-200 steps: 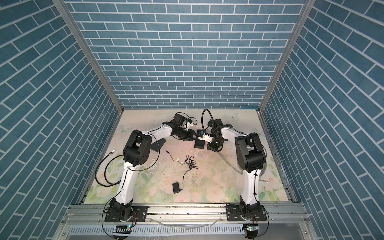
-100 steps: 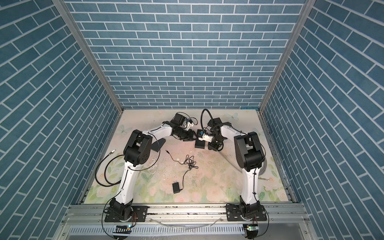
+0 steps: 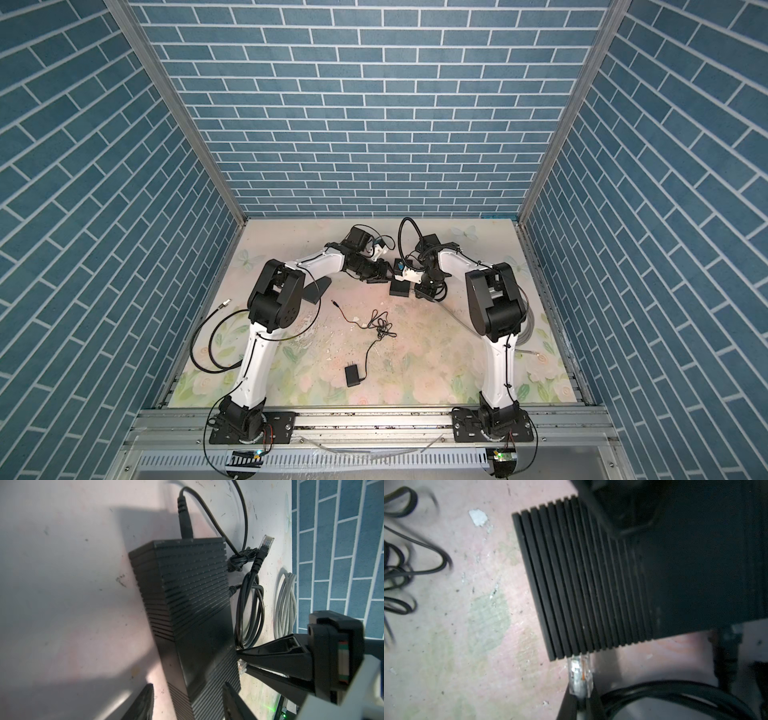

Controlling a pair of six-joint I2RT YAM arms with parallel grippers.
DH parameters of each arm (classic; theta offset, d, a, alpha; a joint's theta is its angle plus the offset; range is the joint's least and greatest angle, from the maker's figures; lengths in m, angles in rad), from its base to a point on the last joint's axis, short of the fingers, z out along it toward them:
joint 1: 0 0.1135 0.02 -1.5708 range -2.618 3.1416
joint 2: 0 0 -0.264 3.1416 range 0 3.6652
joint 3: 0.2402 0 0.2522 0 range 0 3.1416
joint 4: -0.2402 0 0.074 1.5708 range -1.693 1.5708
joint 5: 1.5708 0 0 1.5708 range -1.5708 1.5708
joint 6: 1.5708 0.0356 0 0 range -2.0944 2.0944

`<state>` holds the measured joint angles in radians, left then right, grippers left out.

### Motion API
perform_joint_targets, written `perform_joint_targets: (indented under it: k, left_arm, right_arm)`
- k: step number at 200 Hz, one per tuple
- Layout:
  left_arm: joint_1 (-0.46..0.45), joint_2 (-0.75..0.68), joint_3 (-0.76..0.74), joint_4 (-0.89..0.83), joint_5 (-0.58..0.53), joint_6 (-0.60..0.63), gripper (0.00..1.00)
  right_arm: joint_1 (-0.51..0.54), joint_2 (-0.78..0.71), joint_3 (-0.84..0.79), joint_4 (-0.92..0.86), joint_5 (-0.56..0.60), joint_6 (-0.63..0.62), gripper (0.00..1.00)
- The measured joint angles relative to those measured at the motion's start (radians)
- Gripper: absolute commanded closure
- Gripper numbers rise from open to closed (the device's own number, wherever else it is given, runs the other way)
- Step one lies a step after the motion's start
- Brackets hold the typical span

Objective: Insert the plug into the switch port

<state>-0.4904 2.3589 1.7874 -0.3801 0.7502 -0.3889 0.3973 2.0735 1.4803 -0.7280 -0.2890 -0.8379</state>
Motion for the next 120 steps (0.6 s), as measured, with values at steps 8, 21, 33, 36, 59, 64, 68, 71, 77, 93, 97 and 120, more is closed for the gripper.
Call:
perform_joint_targets:
  k: [8, 21, 33, 36, 59, 64, 68, 71, 77, 93, 97, 120]
  left_arm:
    - [-0.001, 0.002, 0.0, 0.0, 0.003, -0.001, 0.46]
    - [-0.002, 0.005, 0.0, 0.005, 0.012, -0.004, 0.46]
    - [-0.003, 0.006, 0.0, 0.011, 0.016, -0.007, 0.46]
    - [-0.003, 0.006, 0.0, 0.012, 0.017, -0.008, 0.46]
    - [-0.002, 0.007, 0.0, 0.019, 0.019, -0.02, 0.47]
    - [-0.002, 0.008, 0.0, 0.02, 0.02, -0.023, 0.47]
    - [-0.002, 0.008, 0.0, 0.021, 0.021, -0.023, 0.47]
    - [-0.001, 0.008, 0.0, 0.021, 0.021, -0.024, 0.47]
    - [-0.001, 0.008, 0.0, 0.021, 0.021, -0.026, 0.47]
    - [0.0, 0.009, 0.0, 0.023, 0.022, -0.026, 0.47]
    - [0.0, 0.009, 0.0, 0.023, 0.022, -0.026, 0.47]
    - [0.0, 0.009, 0.0, 0.023, 0.022, -0.026, 0.48]
  right_arm:
    - [0.003, 0.004, 0.006, 0.0, 0.0, 0.0, 0.97]
    - [0.009, 0.013, 0.019, -0.001, 0.002, 0.0, 0.98]
    - [0.016, 0.02, 0.031, -0.003, 0.01, 0.0, 0.97]
    - [0.018, 0.022, 0.035, -0.006, 0.014, 0.0, 0.97]
    - [0.026, 0.033, 0.056, -0.029, 0.03, 0.0, 0.98]
    - [0.027, 0.037, 0.063, -0.038, 0.033, 0.0, 0.97]
    - [0.028, 0.04, 0.072, -0.047, 0.036, 0.0, 0.97]
    - [0.029, 0.045, 0.079, -0.055, 0.039, 0.0, 0.97]
    - [0.031, 0.053, 0.094, -0.071, 0.044, 0.0, 0.97]
    - [0.037, 0.07, 0.123, -0.103, 0.06, 0.0, 0.97]
    - [0.039, 0.071, 0.123, -0.104, 0.062, 0.0, 0.97]
    - [0.045, 0.071, 0.125, -0.105, 0.077, 0.0, 0.96]
